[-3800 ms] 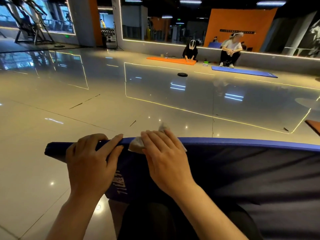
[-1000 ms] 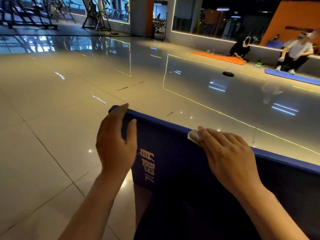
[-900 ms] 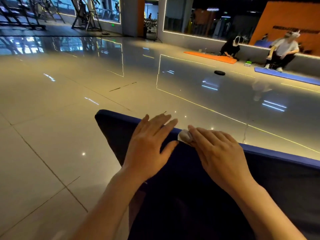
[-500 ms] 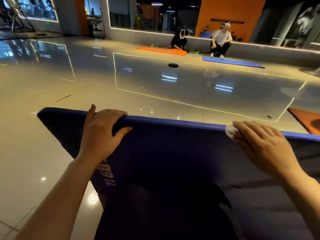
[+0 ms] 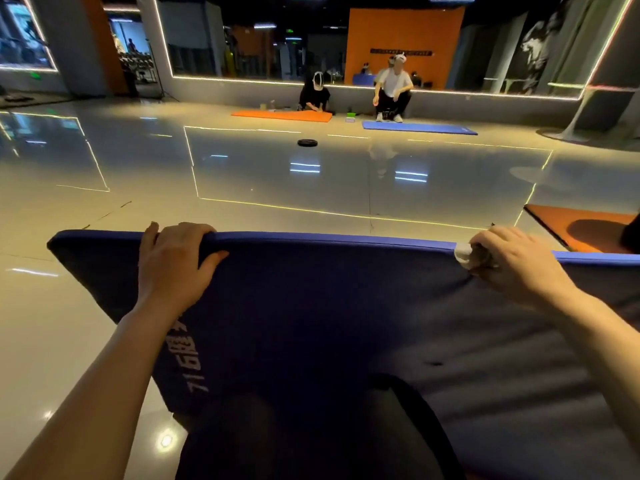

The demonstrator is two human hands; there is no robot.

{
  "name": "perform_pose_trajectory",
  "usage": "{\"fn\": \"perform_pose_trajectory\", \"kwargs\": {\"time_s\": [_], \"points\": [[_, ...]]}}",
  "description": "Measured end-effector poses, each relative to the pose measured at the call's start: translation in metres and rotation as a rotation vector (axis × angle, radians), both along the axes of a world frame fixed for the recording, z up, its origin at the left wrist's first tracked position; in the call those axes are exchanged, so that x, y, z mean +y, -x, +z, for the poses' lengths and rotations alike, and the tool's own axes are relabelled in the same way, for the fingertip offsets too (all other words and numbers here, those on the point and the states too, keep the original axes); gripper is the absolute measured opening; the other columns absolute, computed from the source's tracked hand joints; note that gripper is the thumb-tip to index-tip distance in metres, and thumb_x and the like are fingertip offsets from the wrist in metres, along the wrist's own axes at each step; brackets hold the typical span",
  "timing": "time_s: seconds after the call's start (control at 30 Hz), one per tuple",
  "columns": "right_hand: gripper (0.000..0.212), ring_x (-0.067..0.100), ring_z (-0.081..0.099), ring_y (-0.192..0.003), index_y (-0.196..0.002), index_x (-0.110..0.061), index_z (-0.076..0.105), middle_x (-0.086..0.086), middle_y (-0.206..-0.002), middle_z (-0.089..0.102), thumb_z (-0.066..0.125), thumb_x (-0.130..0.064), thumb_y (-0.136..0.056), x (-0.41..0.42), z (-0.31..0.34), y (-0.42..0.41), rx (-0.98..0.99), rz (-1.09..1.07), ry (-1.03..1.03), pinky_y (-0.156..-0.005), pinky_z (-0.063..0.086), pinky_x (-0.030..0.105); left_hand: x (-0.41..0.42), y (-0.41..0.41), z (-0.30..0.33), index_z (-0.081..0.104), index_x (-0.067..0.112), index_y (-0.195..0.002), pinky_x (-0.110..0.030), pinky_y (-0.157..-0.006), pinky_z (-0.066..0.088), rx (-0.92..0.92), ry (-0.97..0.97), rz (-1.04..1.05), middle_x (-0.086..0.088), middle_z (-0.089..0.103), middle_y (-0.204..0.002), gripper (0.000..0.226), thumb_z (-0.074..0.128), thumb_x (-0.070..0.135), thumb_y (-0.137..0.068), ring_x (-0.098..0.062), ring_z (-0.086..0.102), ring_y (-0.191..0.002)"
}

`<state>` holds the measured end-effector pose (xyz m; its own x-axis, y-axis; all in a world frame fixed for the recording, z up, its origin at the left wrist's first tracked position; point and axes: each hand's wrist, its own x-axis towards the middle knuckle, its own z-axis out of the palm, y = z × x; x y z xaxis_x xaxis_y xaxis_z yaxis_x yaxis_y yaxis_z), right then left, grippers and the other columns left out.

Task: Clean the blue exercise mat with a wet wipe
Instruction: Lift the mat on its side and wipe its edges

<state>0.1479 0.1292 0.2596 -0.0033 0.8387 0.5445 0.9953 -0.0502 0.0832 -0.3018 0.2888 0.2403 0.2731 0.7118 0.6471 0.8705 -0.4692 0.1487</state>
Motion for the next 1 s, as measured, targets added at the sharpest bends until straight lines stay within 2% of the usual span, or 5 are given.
{"fn": "perform_pose_trajectory", "kwargs": {"time_s": [0.3,0.5,0.6,0.73,1.0], "points": [[0.02,0.042,0.057,-0.083,-0.092,-0.001,0.063,0.021,-0.092,0.062,0.069,-0.009,-0.074,0.042,0.068,0.048,-0.08,-0.047,-0.417,-0.067,0.03,0.038,0.015,0.027,0.012,0.06,-0.001,-0.105,-0.059,-0.105,0.03,-0.242,-0.235,0.112,-0.025,0.064,-0.103,0.027,0.072,0.014,-0.086,-0.045,0.054,-0.1],[0.016,0.037,0.053,-0.085,-0.093,-0.002,0.06,0.02,-0.095,0.062,0.058,-0.016,-0.086,0.043,0.038,0.112,-0.119,0.086,-0.531,-0.075,0.032,0.041,0.007,0.086,-0.007,0.06,0.001,-0.108,-0.064,-0.096,0.041,-0.297,-0.121,0.205,-0.023,0.064,-0.104,0.026,0.068,0.016,-0.089,-0.047,0.055,-0.1],[0.015,0.034,0.053,-0.083,-0.093,-0.008,0.057,0.016,-0.095,0.062,0.055,-0.018,-0.083,0.022,-0.011,0.14,-0.032,0.079,-0.462,-0.072,0.032,0.039,0.009,0.104,-0.016,0.061,0.001,-0.111,-0.064,-0.09,0.043,-0.251,-0.059,0.241,-0.024,0.065,-0.106,0.026,0.068,0.013,-0.089,-0.048,0.055,-0.101],[0.033,0.032,0.052,-0.071,-0.087,-0.011,0.061,0.007,-0.085,0.059,0.083,-0.002,-0.064,-0.006,-0.094,0.166,0.276,-0.049,-0.183,-0.061,0.036,0.036,0.007,0.104,-0.037,0.065,0.0,-0.108,-0.063,-0.085,0.047,-0.186,0.01,0.225,-0.024,0.067,-0.102,0.023,0.07,0.005,-0.086,-0.049,0.057,-0.097],[0.03,0.029,0.048,-0.077,-0.082,-0.014,0.057,0.0,-0.081,0.051,0.084,-0.016,-0.071,-0.023,-0.157,0.166,0.646,-0.22,0.025,-0.062,0.037,0.041,0.016,0.089,-0.072,0.062,-0.002,-0.106,-0.065,-0.103,0.037,-0.028,0.031,0.072,-0.022,0.066,-0.102,0.025,0.071,-0.001,-0.082,-0.046,0.061,-0.099]]}}
